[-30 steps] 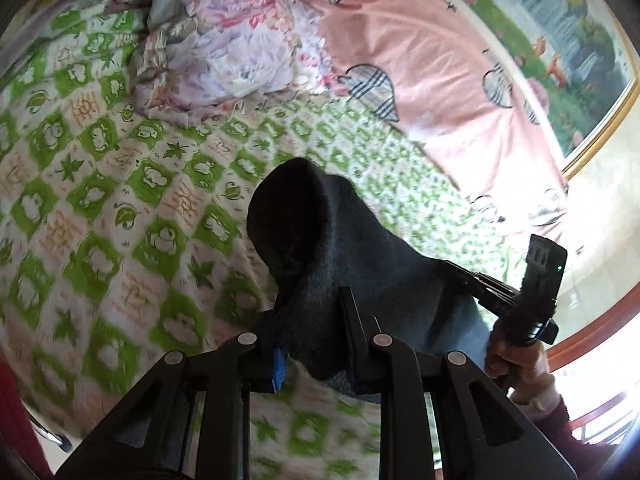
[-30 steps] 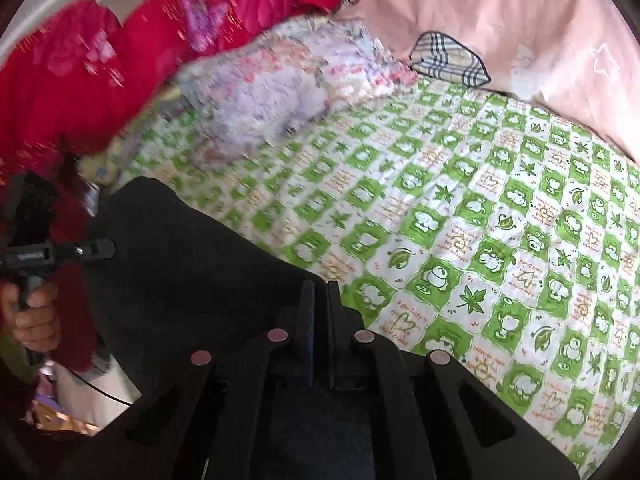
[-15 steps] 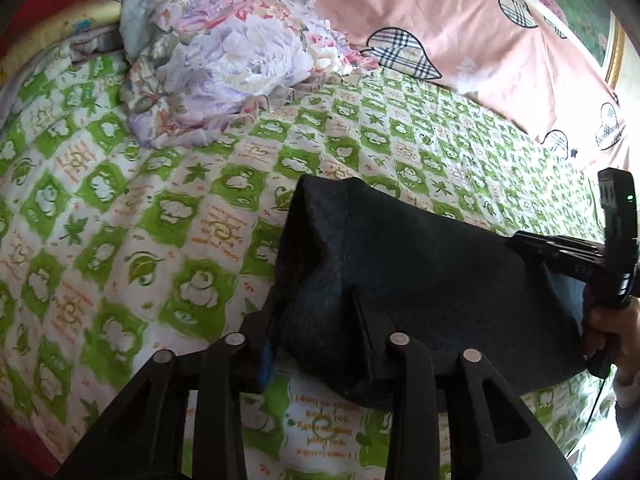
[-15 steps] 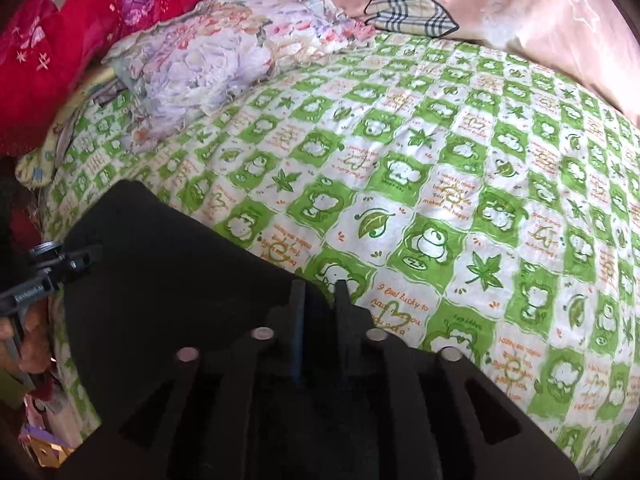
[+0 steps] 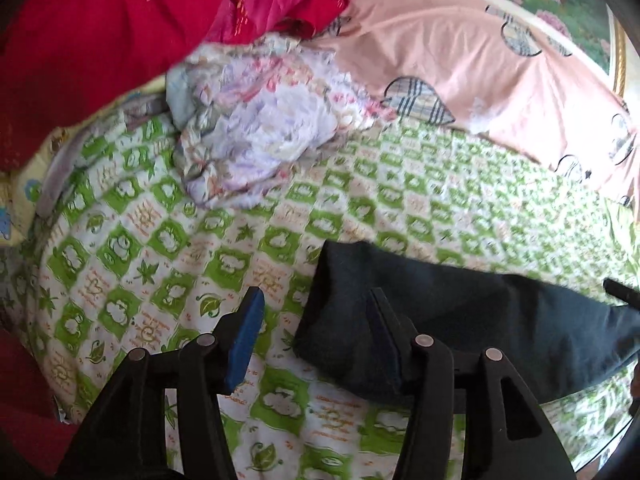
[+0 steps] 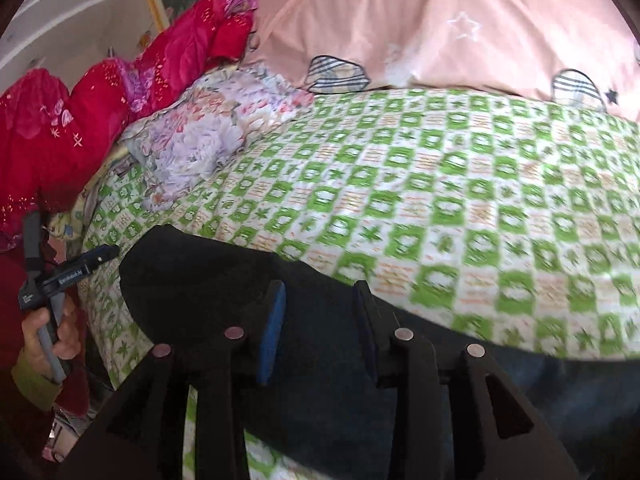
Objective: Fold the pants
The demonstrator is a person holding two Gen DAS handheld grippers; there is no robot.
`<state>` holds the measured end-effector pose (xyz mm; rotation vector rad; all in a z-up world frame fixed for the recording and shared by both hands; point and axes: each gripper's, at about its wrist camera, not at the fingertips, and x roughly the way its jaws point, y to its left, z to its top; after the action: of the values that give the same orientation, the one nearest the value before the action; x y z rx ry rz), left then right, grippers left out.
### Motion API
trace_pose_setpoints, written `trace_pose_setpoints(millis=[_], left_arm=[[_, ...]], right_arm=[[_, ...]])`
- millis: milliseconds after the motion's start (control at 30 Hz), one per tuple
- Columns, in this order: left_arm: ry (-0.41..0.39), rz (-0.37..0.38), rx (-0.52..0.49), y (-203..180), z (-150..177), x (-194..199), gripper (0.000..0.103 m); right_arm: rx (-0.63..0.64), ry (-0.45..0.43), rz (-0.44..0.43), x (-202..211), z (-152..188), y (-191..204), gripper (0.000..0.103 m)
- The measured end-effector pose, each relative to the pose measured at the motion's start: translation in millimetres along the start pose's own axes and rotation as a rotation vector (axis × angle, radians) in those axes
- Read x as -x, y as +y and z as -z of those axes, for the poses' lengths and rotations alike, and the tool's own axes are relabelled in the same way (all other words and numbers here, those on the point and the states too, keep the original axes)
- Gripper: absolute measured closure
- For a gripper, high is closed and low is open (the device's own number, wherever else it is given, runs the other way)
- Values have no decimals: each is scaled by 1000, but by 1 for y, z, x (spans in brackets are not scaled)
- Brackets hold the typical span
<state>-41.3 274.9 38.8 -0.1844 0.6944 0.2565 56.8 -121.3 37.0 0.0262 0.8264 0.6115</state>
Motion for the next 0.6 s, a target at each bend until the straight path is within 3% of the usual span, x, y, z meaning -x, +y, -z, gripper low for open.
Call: trace_pose_setpoints(millis=[267, 600], left_arm=[[45, 181, -89, -64, -4, 9, 44], [181, 458, -377, -208, 34, -1, 43]], right_arm=[[-109, 3, 85, 44, 45, -39, 67], [-277, -31, 224, 104, 96, -97, 67]])
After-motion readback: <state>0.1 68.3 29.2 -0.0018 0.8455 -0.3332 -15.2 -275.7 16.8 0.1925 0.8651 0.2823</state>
